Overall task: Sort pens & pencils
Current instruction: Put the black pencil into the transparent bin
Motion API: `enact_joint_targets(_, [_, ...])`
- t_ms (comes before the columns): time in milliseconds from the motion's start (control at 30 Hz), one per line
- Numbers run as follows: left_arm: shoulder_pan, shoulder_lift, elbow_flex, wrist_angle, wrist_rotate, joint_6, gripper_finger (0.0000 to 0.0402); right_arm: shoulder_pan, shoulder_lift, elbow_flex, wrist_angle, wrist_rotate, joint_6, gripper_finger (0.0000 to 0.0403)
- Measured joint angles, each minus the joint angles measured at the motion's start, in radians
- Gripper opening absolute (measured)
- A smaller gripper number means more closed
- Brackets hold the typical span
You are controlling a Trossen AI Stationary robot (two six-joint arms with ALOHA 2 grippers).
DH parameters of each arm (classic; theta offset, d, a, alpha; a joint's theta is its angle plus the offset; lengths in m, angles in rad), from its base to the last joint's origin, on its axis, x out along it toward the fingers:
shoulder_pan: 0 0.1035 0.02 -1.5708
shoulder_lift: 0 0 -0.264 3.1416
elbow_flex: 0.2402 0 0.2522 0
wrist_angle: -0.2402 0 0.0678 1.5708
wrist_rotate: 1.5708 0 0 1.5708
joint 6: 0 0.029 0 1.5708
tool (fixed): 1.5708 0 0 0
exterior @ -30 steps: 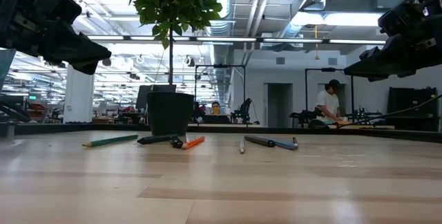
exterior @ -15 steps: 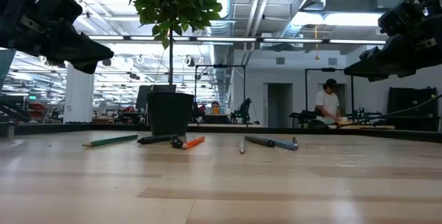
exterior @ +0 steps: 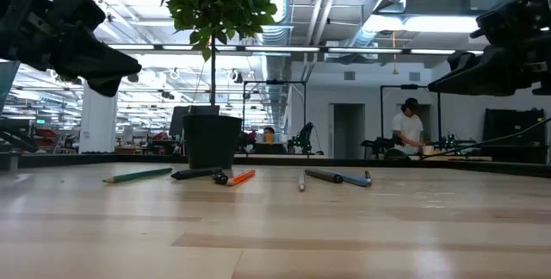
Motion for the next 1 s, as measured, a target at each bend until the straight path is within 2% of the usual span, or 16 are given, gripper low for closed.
enact_joint_targets(467, [0.0,0.0,0.0,0.0,0.001,-0.059,0.0043,0.0,0.0,0.0,0.0,0.0,0.002,0.0113])
enact_joint_targets(800, [0.0,0.0,0.0,-0.001,0.001,-0.055,0.0043,0.0,0.0,0.0,0.0,0.0,0.125,0.0113])
enact_joint_targets(1000, [0.0,0.0,0.0,-0.001,0.001,-0.06,0.0043,0.0,0.0,0.0,0.0,0.0,0.13,0.0113])
